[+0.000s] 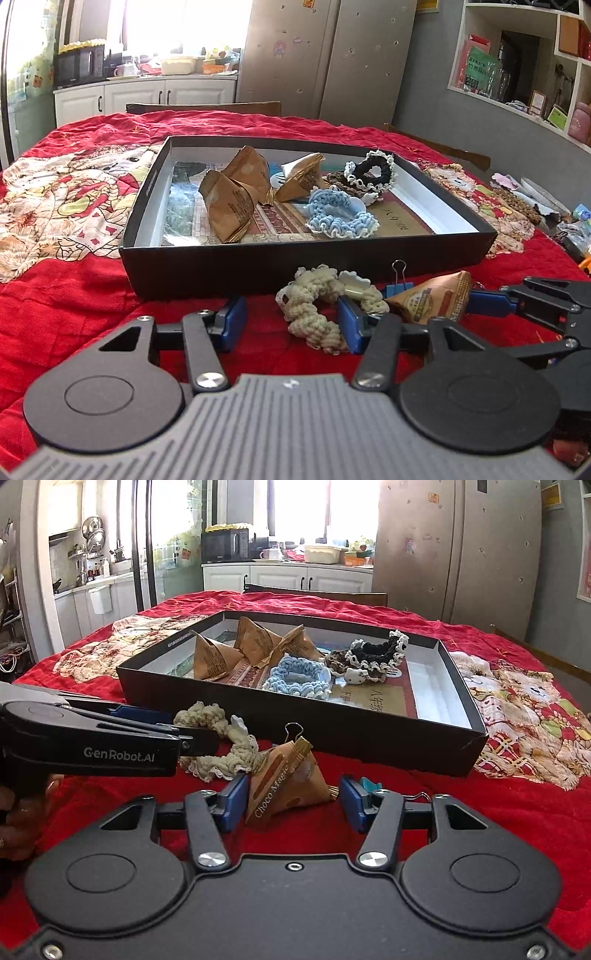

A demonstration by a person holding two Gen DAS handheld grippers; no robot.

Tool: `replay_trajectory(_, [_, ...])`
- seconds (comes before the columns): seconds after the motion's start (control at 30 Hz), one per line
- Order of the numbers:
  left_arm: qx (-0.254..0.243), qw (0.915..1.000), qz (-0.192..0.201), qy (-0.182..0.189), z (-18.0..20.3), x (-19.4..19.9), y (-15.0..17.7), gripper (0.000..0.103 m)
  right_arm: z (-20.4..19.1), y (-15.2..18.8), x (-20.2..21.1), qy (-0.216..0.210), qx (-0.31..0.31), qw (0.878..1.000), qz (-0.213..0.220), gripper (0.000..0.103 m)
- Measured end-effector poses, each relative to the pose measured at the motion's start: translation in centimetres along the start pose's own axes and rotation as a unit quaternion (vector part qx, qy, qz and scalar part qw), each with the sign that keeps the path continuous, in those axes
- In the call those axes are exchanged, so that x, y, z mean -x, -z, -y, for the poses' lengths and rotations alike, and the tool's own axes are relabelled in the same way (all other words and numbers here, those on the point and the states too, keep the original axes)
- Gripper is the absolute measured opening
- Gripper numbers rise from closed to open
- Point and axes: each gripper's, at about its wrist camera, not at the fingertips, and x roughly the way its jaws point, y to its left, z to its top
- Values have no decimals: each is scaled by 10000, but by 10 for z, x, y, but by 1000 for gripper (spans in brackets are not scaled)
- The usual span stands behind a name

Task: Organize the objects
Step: 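Grasp the cream crochet scrunchie with the left tool while the right tool grasps the Choco Mate pyramid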

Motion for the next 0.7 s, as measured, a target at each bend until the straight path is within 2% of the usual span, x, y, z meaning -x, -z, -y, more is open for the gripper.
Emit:
replay_trajectory(0.3, [-69,10000,9,36,3,1,1,35,-1,0,-1,-39,-14,10000,-7,43])
replay_trajectory(0.57, [-78,9999,19,98,4,2,2,28,2,0,-1,-99,-113,9999,1,41])
replay_trajectory(0.7, [-92,9999,33,133,4,2,2,24,3,0,0,-138,-131,9998,32,36])
